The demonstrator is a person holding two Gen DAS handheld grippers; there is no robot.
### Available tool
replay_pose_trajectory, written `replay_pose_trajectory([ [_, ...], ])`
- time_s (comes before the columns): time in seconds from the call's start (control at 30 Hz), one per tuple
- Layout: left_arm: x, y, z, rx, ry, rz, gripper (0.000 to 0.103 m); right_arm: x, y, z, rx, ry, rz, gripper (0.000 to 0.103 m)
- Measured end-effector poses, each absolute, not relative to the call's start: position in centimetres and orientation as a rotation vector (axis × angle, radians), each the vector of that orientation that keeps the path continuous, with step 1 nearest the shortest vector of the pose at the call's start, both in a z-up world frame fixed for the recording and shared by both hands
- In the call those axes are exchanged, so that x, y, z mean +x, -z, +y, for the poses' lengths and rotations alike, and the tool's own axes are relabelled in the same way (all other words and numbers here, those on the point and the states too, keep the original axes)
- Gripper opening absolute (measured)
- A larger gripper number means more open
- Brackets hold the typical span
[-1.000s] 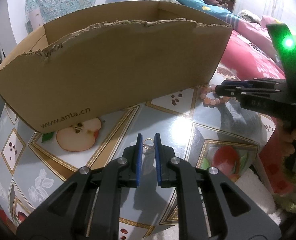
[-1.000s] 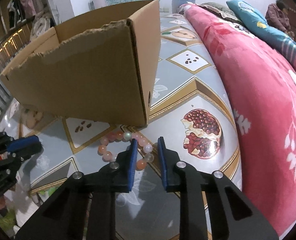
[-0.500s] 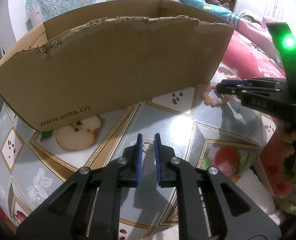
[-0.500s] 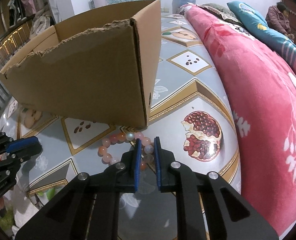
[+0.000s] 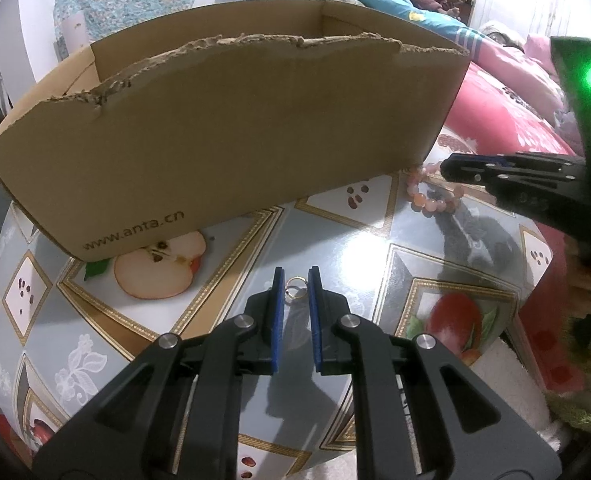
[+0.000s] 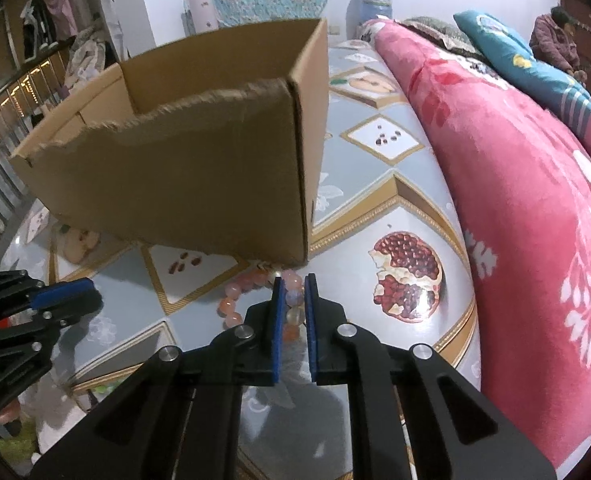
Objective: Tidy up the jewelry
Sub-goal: 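Carry the ring and pink bracelet over the box with both grippers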
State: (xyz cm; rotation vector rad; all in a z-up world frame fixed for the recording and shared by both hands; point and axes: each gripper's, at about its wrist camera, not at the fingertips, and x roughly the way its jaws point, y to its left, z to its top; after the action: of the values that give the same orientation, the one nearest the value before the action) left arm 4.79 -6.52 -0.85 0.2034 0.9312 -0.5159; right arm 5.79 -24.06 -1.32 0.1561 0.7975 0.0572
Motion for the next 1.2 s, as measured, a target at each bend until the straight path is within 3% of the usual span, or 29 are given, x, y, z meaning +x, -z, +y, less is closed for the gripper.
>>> replay_pose_trajectory([
  [0.43, 3.1, -2.2, -4.7, 0.155, 0.514, 0.847, 0.011, 2.1, -3.8, -22.8, 0.068, -0.05, 0.67, 0.01],
  [0.87, 2.1, -10.5, -1.0, 0.112, 0.552, 0.668, 0.011, -0.5, -11.7, -23.3, 0.007, -0.059, 0.476, 0.01],
  [1.03, 3.8, -11.9, -0.7, 0.071, 0.577, 0.657, 0.011, 2.5, -15.0, -23.8, -0.008, -0.146, 0.45, 0.01],
  [1.2, 6.9, -13.0, -0.8, 0.069, 0.604, 0.664, 0.011, 9.4, -15.7, -23.0, -0.027, -0.262, 0.566, 0.01],
])
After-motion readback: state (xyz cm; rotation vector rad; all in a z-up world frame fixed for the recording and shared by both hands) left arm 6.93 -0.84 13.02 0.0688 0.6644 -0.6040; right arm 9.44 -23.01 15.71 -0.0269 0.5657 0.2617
